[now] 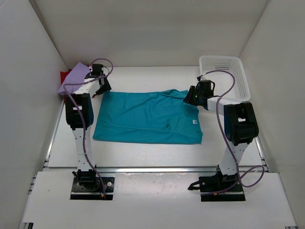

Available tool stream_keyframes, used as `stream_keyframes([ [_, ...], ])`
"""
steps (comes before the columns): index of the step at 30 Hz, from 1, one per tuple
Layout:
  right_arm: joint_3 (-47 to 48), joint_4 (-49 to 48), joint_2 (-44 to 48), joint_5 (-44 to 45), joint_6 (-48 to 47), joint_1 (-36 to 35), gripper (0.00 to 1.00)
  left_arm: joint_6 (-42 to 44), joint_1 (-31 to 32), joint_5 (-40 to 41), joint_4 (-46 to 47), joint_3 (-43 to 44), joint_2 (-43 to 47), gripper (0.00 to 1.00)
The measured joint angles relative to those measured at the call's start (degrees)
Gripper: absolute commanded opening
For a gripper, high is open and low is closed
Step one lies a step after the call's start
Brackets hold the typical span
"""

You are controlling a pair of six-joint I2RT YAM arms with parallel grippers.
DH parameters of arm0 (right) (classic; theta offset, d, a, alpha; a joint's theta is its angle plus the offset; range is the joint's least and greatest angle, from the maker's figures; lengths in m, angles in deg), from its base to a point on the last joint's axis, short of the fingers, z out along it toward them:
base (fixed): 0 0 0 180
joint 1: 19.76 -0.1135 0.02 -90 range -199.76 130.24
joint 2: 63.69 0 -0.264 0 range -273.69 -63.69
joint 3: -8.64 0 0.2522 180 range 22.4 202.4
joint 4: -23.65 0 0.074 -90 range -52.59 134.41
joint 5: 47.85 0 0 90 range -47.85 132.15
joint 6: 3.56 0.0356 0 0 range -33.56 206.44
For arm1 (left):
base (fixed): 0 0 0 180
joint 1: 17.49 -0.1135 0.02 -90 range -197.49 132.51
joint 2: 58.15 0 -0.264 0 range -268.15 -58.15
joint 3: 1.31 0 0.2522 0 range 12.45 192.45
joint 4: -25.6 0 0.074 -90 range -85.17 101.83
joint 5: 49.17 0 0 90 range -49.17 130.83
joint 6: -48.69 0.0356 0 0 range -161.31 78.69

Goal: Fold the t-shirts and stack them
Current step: Grap the side of the flattened tshirt furthest away from the robot with both arms

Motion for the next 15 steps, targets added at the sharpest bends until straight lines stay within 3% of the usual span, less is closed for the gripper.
stream_keyframes([
  [4,0.04,-0.50,-0.02,-0.04,0.35,0.70,0.33,-0.50,0.02,-0.28,0.20,0.39,-0.70,0.55],
  [10,4.57,-0.52,-2.56,-0.35,1.31,1.79,0.33,-0.55,0.02,-0.50,0.11,1.22,-1.42,0.44],
  [15,8.22,-1.51,-6.21,-0.57,2.23,2.34,0.33,-0.50,0.00,-0.63,0.37,1.33,-1.42,0.48],
])
